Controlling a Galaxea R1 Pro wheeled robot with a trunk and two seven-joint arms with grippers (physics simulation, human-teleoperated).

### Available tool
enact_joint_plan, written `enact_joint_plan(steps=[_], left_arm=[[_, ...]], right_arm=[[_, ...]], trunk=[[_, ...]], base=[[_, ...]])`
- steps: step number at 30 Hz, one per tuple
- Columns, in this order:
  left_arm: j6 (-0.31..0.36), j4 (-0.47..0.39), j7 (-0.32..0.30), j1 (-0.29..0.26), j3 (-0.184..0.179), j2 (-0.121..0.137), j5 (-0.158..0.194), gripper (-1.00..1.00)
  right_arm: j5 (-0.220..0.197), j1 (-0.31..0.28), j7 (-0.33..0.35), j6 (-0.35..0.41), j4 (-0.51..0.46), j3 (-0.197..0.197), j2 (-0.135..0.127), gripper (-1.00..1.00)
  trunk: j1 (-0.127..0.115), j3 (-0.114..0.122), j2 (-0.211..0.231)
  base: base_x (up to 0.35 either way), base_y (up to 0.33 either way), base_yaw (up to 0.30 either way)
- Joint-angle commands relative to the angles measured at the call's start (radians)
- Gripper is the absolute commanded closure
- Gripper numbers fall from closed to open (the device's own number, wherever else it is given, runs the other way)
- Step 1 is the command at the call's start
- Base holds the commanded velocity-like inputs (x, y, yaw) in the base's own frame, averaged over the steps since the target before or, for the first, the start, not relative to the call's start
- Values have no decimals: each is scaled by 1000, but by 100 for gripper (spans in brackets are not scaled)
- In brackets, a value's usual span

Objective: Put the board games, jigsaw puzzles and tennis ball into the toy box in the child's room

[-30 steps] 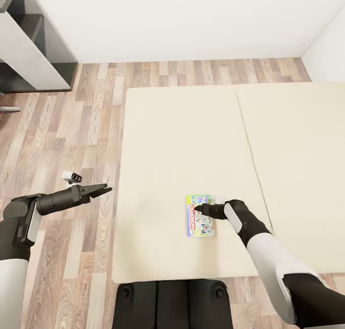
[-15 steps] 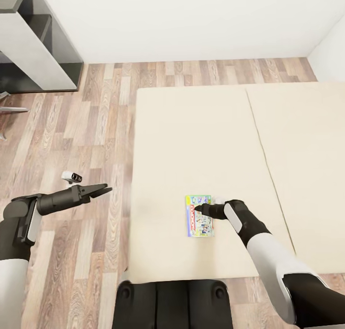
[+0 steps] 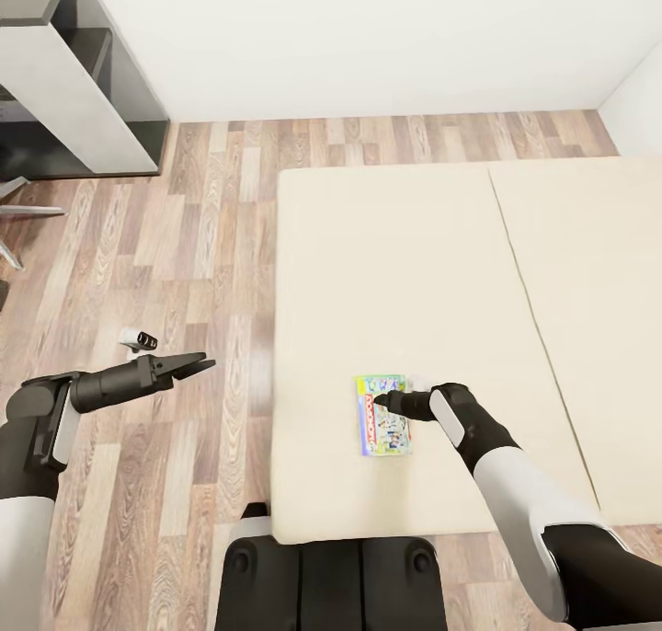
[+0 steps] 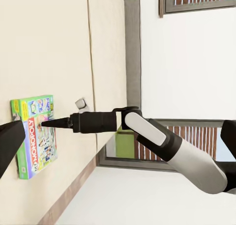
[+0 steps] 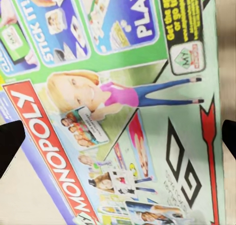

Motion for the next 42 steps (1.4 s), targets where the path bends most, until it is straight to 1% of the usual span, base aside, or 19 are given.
enact_joint_plan(steps=[1,17,42], left_arm=[[11,0,-4,0,0,0,-1,-100],[10,0,-4,0,0,0,-1,-100],[11,0,-4,0,1,1,-1,-100]], right_arm=[[-7,0,3,4,-1,1,0,-100],[-7,0,3,5,-1,1,0,-100],[-7,0,4,5,-1,0,0,-100]], trunk=[[1,-1,-1],[1,-1,-1],[1,-1,-1]], base=[[0,145,0],[0,119,0],[0,7,0]])
